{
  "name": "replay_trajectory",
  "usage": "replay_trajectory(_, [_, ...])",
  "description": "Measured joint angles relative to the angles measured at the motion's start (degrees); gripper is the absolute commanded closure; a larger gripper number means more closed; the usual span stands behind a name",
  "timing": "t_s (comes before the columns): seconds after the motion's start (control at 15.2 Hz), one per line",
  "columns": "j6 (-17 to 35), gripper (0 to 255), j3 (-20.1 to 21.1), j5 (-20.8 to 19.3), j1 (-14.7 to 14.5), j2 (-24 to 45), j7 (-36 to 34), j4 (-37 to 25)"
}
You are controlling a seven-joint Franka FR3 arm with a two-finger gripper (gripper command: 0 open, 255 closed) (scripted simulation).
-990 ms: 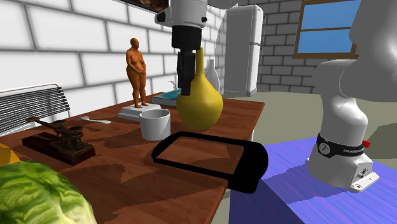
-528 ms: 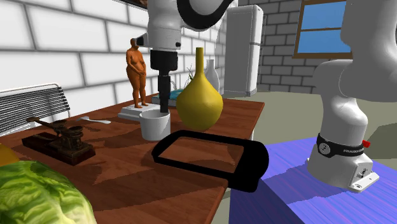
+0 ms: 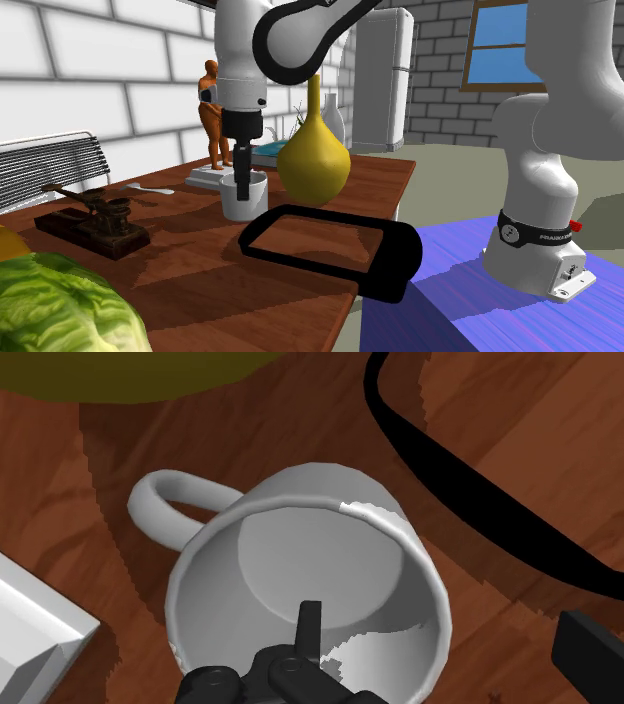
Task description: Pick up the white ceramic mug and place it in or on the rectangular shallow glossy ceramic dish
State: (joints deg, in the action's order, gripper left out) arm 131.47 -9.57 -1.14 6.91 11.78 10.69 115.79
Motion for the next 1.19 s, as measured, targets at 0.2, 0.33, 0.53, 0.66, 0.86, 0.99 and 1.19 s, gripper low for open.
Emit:
replay_trajectory(0.2, [1.8,0,0.01,0.31,0.21,1.52,0.32,0.29])
replay_trajectory(0.33, [2.18,0,0.03,0.34,0.2,1.69,0.3,0.5])
replay_trajectory(0.53, [2.32,0,0.04,0.35,0.2,1.76,0.3,0.55])
replay_trajectory(0.66, [2.33,255,0.04,0.35,0.2,1.76,0.3,0.55])
replay_trajectory(0.86, [2.33,255,0.04,0.35,0.2,1.76,0.3,0.55])
replay_trajectory(0.99, [2.32,255,0.04,0.35,0.2,1.76,0.3,0.55])
replay_trajectory(1.19, [2.32,255,0.04,0.35,0.2,1.76,0.3,0.55])
